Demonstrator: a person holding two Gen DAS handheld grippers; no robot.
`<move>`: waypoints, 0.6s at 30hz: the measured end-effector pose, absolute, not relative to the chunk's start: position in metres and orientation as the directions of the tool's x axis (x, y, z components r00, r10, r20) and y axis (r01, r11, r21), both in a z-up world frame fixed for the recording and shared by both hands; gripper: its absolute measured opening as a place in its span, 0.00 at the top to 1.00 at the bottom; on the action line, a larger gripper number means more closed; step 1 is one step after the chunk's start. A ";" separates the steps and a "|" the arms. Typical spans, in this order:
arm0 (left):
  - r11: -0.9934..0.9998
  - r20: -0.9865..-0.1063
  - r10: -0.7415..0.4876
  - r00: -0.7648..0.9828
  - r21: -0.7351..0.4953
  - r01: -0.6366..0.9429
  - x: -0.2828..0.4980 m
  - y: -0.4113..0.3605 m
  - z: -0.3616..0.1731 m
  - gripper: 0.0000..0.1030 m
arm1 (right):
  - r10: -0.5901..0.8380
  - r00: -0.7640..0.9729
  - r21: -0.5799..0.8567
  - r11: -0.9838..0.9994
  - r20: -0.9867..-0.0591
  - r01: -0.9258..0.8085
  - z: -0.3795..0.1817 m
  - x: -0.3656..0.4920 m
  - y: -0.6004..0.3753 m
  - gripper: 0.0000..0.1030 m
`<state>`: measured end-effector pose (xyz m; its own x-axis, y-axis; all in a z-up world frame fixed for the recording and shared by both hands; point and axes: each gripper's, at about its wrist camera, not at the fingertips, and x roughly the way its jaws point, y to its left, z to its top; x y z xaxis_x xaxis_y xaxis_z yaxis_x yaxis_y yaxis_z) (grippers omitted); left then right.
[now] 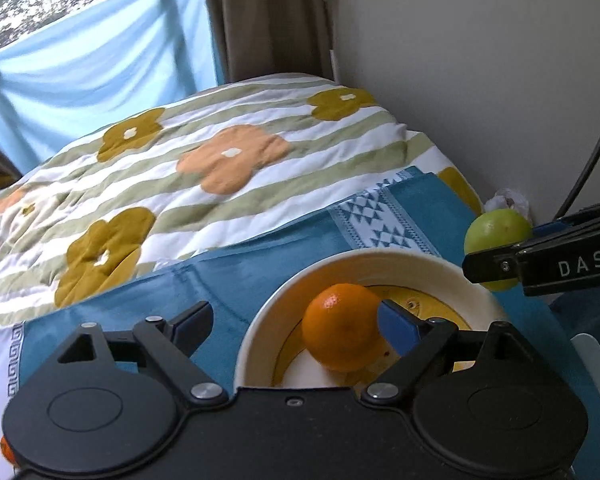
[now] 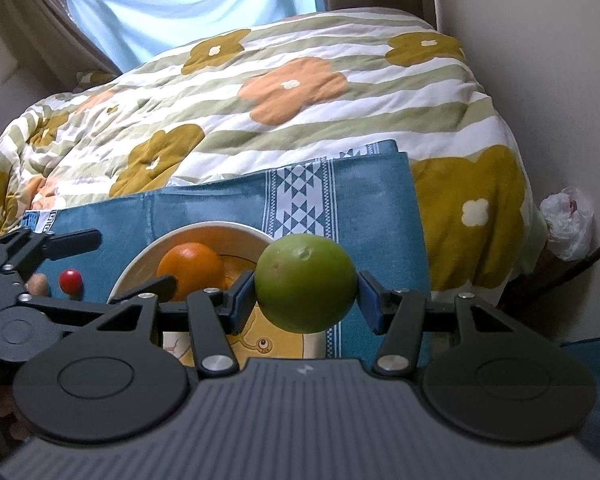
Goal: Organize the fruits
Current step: 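Open the left tool to drop the orange in the bowl while the right tool releases the pomelo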
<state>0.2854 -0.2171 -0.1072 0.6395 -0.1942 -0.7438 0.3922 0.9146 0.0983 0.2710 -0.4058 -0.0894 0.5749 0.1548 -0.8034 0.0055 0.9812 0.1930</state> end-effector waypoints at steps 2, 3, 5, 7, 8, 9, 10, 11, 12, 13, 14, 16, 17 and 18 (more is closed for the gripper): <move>0.925 -0.745 -0.178 0.643 0.097 0.369 0.284 -0.212 -0.106 0.11 | 0.161 0.571 0.188 0.982 -0.805 -0.011 -0.090 0.271 -0.402 0.33; 0.928 -0.746 -0.176 0.642 0.092 0.362 0.283 -0.209 -0.106 0.11 | 0.163 0.570 0.183 0.983 -0.805 -0.024 -0.091 0.271 -0.400 0.33; 0.933 -0.744 -0.172 0.646 0.086 0.348 0.280 -0.204 -0.104 0.11 | 0.168 0.568 0.162 0.985 -0.806 -0.063 -0.093 0.270 -0.395 0.33; 0.939 -0.742 -0.163 0.650 0.086 0.334 0.276 -0.199 -0.101 0.11 | 0.171 0.566 0.128 0.985 -0.807 -0.114 -0.096 0.268 -0.388 0.33; 0.942 -0.740 -0.156 0.654 0.087 0.323 0.274 -0.196 -0.100 0.11 | 0.176 0.565 0.117 0.983 -0.806 -0.139 -0.098 0.267 -0.385 0.33; 0.946 -0.738 -0.149 0.658 0.087 0.312 0.271 -0.193 -0.098 0.11 | 0.182 0.565 0.109 0.981 -0.805 -0.162 -0.100 0.267 -0.382 0.33; 0.950 -0.736 -0.140 0.662 0.088 0.299 0.269 -0.189 -0.097 0.11 | 0.188 0.562 0.099 0.978 -0.805 -0.185 -0.103 0.267 -0.379 0.33; 0.954 -0.735 -0.131 0.666 0.090 0.286 0.267 -0.186 -0.095 0.11 | 0.190 0.561 0.086 0.975 -0.806 -0.206 -0.105 0.268 -0.375 0.33; 0.958 -0.733 -0.121 0.669 0.091 0.273 0.264 -0.183 -0.094 0.11 | 0.187 0.563 0.063 0.970 -0.805 -0.233 -0.108 0.268 -0.371 0.33; 0.961 -0.732 -0.112 0.672 0.092 0.260 0.262 -0.180 -0.092 0.11 | 0.183 0.568 0.039 0.966 -0.802 -0.257 -0.111 0.268 -0.366 0.33; 0.964 -0.730 -0.104 0.675 0.092 0.248 0.259 -0.177 -0.090 0.11 | 0.178 0.575 0.010 0.959 -0.799 -0.282 -0.114 0.267 -0.361 0.33; 0.969 -0.726 -0.086 0.682 0.097 0.227 0.254 -0.171 -0.088 0.10 | 0.165 0.584 -0.045 0.944 -0.795 -0.328 -0.120 0.267 -0.353 0.33; 0.971 -0.723 -0.074 0.687 0.104 0.214 0.252 -0.169 -0.087 0.10 | 0.166 0.586 -0.057 0.938 -0.793 -0.343 -0.123 0.266 -0.351 0.33; 0.973 -0.722 -0.065 0.689 0.108 0.204 0.250 -0.166 -0.086 0.10 | 0.171 0.585 -0.060 0.933 -0.793 -0.354 -0.125 0.266 -0.350 0.33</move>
<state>0.2500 -0.1664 -0.0862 0.6893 -0.0645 -0.7216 0.2037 0.9731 0.1076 0.2662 -0.3495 -0.1248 0.5845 0.1709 -0.7932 -0.3545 0.9331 -0.0602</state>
